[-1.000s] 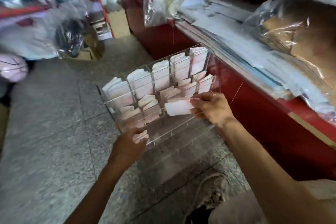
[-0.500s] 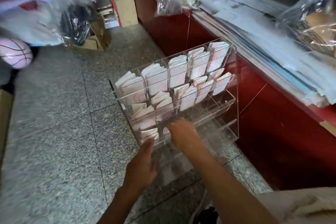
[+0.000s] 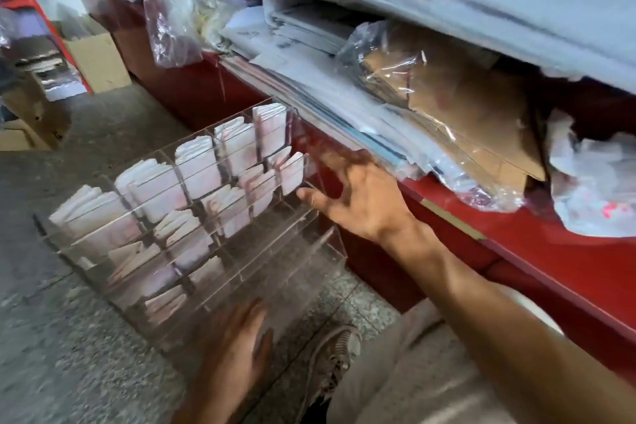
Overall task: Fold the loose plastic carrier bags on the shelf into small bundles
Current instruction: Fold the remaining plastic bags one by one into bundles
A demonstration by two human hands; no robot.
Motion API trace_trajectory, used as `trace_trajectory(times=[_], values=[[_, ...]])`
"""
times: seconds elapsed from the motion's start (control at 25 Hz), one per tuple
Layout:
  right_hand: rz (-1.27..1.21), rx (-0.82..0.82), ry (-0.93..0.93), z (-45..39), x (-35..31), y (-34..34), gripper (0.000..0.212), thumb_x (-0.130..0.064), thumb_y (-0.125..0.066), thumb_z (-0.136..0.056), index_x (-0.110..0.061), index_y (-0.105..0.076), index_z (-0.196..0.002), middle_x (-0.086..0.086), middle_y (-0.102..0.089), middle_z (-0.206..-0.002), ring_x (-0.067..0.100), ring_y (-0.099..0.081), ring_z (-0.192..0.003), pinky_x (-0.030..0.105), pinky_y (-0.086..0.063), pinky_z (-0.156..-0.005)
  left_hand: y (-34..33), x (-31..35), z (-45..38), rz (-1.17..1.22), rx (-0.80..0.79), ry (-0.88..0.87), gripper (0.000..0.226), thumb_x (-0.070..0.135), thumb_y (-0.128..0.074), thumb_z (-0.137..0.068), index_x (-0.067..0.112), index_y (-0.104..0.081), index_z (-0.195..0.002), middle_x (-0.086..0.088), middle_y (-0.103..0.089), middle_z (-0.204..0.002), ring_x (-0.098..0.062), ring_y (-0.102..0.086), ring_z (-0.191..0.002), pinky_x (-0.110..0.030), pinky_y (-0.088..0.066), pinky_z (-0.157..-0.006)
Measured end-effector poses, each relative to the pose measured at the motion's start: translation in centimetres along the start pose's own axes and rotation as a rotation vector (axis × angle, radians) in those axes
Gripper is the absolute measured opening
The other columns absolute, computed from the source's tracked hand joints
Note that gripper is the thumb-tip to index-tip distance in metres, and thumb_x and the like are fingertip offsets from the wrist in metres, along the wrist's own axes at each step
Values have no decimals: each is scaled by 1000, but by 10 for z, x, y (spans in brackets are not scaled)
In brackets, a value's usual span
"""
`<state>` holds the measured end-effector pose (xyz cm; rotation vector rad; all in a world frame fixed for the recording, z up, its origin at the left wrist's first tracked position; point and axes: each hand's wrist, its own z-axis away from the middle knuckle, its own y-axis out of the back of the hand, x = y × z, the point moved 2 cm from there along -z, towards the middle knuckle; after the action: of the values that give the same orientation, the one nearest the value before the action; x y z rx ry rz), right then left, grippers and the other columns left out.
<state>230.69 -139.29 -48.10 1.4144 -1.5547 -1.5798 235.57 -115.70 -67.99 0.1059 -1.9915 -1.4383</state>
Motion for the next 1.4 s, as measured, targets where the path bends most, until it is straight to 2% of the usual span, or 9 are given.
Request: trace_trajectory(times=[0.16,0.36,0.52,0.68,0.88,1.0,1.12,1.2,1.4], values=[[46,240,-183,78,94,92,65,-68,-54,-84,-30,-51,-136,-3,-59,-133,22,-54,-120,39,-48,-97,9,101,-90,7,67,-314,38,33,-52,-87,19,-66,-119,-1,-65,-122,-22,-63,-107,-38,-52,-93],[68,310,-529,193,193,151,43,-49,-64,-88,-22,-64,-121,-1,-67,-119,20,-65,-101,29,-47,-81,17,256,-183,-9,107,-603,41,29,-51,-82,13,-68,-115,-3,-67,-116,-26,-62,-104,-39,-49,-95],[79,185,-739,269,251,138,42,-37,-65,-86,-19,-65,-124,3,-65,-126,24,-62,-113,31,-44,-94,-29,377,-213,-64,-70,-776,37,25,-59,-83,14,-64,-118,-4,-64,-119,-28,-57,-109,-41,-46,-95],[48,198,-787,304,283,134,43,-30,-65,-88,-17,-61,-129,0,-62,-130,21,-58,-120,28,-39,-99,-89,441,-227,-198,-375,-731,45,29,-58,-90,14,-51,-132,-7,-51,-140,-26,-42,-132,-40,-30,-111],[-75,268,-707,300,299,141,42,-27,-56,-95,-26,-54,-137,-3,-61,-134,24,-57,-119,28,-39,-95,-95,477,-199,82,-547,-935,12,27,-60,-89,17,-62,-83,13,-60,-84,-9,-56,-85,-24,-43,-76],[74,33,-825,298,303,135,51,-42,-47,-95,-40,-37,-145,-11,-46,-145,26,-42,-129,43,-34,-101,-98,489,-202,7,-210,-1165,14,20,-49,-81,19,-62,-77,6,-62,-86,-21,-57,-89,-32,-42,-78],[148,11,-868,299,302,135,64,-48,-52,-91,-33,-28,-149,-6,-44,-138,28,-40,-125,43,-36,-100,-110,498,-220,-376,-336,-1123,47,24,-45,-88,26,-50,-135,2,-34,-154,-23,-25,-142,-53,-11,-116],[168,6,-860,304,300,135,60,-52,-53,-91,-35,-36,-146,-3,-44,-130,27,-41,-120,42,-39,-99,-117,504,-236,-505,-450,-1034,53,32,-43,-98,29,-31,-150,6,-12,-162,-19,-7,-149,-60,8,-116],[109,55,-874,328,300,140,39,-55,-61,-85,-23,-67,-108,-2,-55,-114,22,-50,-104,39,-46,-89,-129,502,-285,-478,-447,-727,75,70,-34,-92,17,-41,-145,-7,-41,-151,-29,-35,-140,-54,-21,-115]])
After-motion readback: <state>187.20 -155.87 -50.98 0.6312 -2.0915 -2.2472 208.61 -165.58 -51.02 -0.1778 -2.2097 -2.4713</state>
